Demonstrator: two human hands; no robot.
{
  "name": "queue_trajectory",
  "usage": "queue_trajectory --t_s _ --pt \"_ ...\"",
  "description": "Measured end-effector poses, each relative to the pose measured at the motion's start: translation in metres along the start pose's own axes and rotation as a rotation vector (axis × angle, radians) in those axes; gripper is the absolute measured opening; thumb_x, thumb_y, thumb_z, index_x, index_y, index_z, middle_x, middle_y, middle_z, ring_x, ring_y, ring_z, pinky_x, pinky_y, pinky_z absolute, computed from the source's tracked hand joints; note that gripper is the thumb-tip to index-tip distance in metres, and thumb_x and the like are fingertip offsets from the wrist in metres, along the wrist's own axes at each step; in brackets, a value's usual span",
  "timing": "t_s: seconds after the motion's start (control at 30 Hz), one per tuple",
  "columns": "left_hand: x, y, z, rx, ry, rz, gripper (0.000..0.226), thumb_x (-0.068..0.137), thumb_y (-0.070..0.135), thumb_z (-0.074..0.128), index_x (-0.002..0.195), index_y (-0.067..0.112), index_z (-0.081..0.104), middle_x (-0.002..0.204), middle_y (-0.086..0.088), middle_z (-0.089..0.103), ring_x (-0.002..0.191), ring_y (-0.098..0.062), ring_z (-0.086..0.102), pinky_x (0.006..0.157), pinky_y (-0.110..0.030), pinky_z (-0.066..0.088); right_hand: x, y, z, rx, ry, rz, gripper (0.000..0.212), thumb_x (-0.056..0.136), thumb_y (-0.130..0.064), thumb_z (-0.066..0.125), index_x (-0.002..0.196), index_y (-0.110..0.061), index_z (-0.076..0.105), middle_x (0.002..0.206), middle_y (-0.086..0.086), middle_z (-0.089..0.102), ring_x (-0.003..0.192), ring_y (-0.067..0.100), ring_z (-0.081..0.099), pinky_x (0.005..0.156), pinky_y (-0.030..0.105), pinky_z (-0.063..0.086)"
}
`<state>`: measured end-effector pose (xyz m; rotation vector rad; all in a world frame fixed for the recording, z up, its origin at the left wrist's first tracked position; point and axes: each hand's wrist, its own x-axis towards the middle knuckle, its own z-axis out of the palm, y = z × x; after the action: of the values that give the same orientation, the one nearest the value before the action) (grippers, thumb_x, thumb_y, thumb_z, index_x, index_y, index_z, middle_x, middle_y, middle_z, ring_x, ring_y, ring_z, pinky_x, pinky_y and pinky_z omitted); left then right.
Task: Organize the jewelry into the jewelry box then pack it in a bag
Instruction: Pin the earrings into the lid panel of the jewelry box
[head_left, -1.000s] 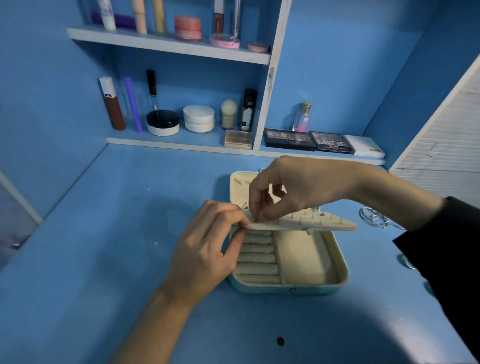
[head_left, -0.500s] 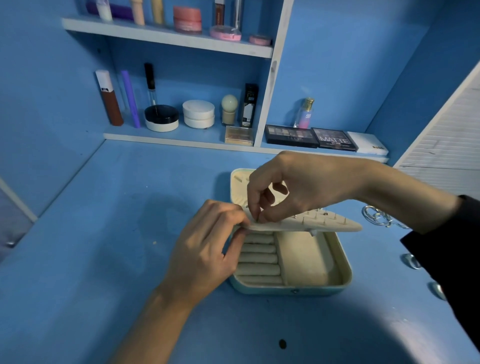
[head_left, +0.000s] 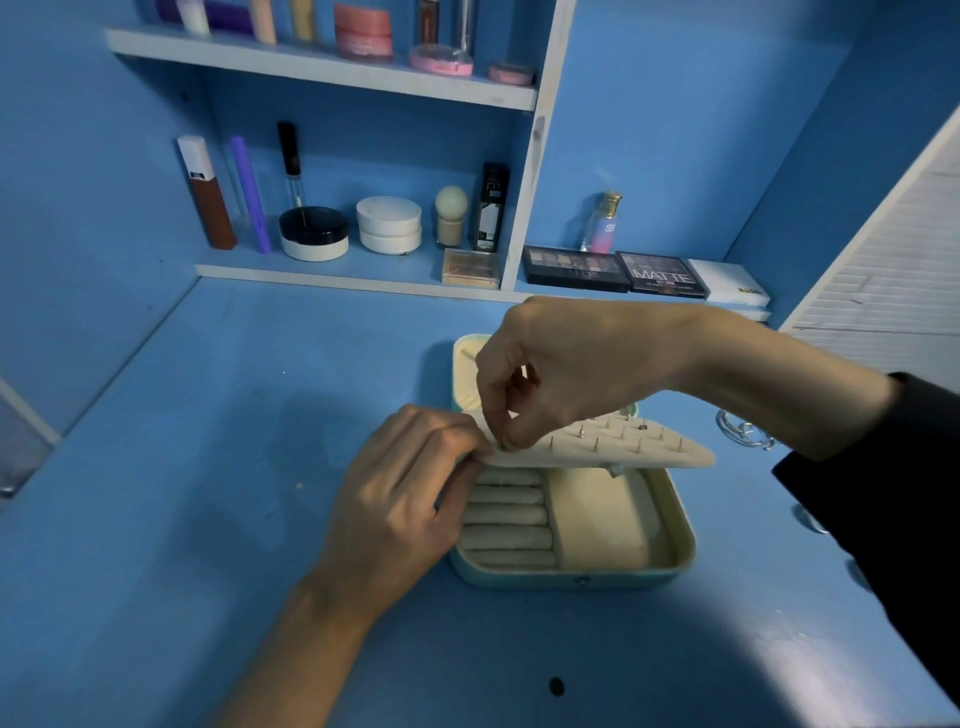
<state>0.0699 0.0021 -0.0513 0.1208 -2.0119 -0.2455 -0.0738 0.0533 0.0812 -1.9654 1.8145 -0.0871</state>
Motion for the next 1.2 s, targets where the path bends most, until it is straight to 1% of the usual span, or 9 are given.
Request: queue_trajectory --t_s 0.2,0.3,0.4,0.57,0.73,0.83,0.97,1.03,1.2 --pt "0.001 0.0 0.002 0.02 0.046 -0.014 0.011 0.091 0.003 0.055 0.089 0.012 0.051 0.086 -0.002 0.057 0.077 -0.019 0.053 0.078 -0.02 0.041 -0.007 0.004 0.003 0.004 0.057 0.043 0.006 0.075 -0.02 0.068 0.072 -0.025 0.069 0.067 -0.006 0.063 0.061 0.006 0.053 0.066 0.029 0.048" --pt "0.002 0.0 0.003 0.025 0.071 -0.024 0.005 0.094 0.009 0.054 0.092 0.012 0.051 0.091 0.001 0.054 0.08 -0.017 0.053 0.082 -0.017 0.041 -0.021 0.013 0.006 0.062 0.148 0.028 0.006 0.08 -0.023 0.069 0.082 -0.028 0.067 0.071 -0.008 0.061 0.065 0.004 0.052 0.065 0.021 0.044" --pt "0.004 -0.001 0.005 0.036 0.092 -0.052 0.009 0.091 0.011 0.061 0.095 0.014 0.052 0.092 0.003 0.054 0.082 -0.012 0.052 0.085 -0.013 0.041 -0.039 0.032 0.007 0.202 0.319 0.06 0.007 0.082 -0.023 0.07 0.088 -0.026 0.067 0.07 -0.01 0.06 0.065 0.001 0.053 0.063 0.012 0.04" --pt "0.013 -0.003 0.009 0.022 0.14 -0.133 0.018 0.085 0.015 0.067 0.096 0.016 0.054 0.084 -0.002 0.063 0.082 0.001 0.045 0.082 -0.01 0.04 -0.066 0.069 0.015 0.444 0.675 0.168 0.008 0.088 -0.015 0.063 0.086 -0.02 0.069 0.076 -0.002 0.066 0.071 0.007 0.055 0.065 0.013 0.042" --pt "0.031 -0.004 0.013 -0.009 0.151 -0.22 0.026 0.083 0.023 0.066 0.103 0.019 0.051 0.088 0.007 0.057 0.081 0.006 0.046 0.078 -0.006 0.04 -0.074 0.085 0.028 0.662 0.916 0.274 0.02 0.093 -0.023 0.054 0.089 -0.01 0.068 0.078 0.005 0.063 0.07 0.013 0.055 0.064 0.027 0.045" --pt "0.04 -0.009 0.016 -0.037 0.14 -0.262 0.028 0.082 0.022 0.068 0.106 0.019 0.052 0.092 0.01 0.057 0.083 0.003 0.051 0.076 -0.009 0.043 -0.074 0.087 0.034 0.746 0.981 0.307 0.028 0.096 -0.031 0.047 0.088 -0.012 0.067 0.077 0.006 0.064 0.072 0.014 0.058 0.068 0.03 0.049" --pt "0.051 -0.016 0.023 -0.089 0.135 -0.374 0.031 0.079 0.018 0.074 0.106 0.012 0.059 0.088 0.011 0.059 0.081 -0.003 0.056 0.075 -0.018 0.047 -0.069 0.089 0.047 0.826 1.045 0.326 0.027 0.097 -0.03 0.046 0.089 -0.014 0.067 0.073 0.0 0.066 0.073 0.013 0.062 0.077 0.036 0.053" --pt "0.056 -0.019 0.026 -0.11 0.135 -0.424 0.029 0.079 0.016 0.074 0.104 0.011 0.061 0.084 0.013 0.058 0.079 -0.003 0.057 0.074 -0.016 0.047 -0.065 0.091 0.054 0.823 1.076 0.313 0.026 0.097 -0.029 0.046 0.092 -0.013 0.066 0.076 -0.002 0.068 0.076 0.011 0.062 0.081 0.037 0.053" --pt "0.064 -0.03 0.036 -0.137 0.11 -0.544 0.02 0.081 0.014 0.074 0.098 0.01 0.064 0.082 0.011 0.06 0.076 -0.004 0.059 0.07 -0.011 0.047 -0.054 0.098 0.066 0.836 1.115 0.315 0.02 0.096 -0.018 0.047 0.111 -0.018 0.062 0.09 -0.007 0.069 0.085 0.003 0.062 0.084 0.026 0.049"
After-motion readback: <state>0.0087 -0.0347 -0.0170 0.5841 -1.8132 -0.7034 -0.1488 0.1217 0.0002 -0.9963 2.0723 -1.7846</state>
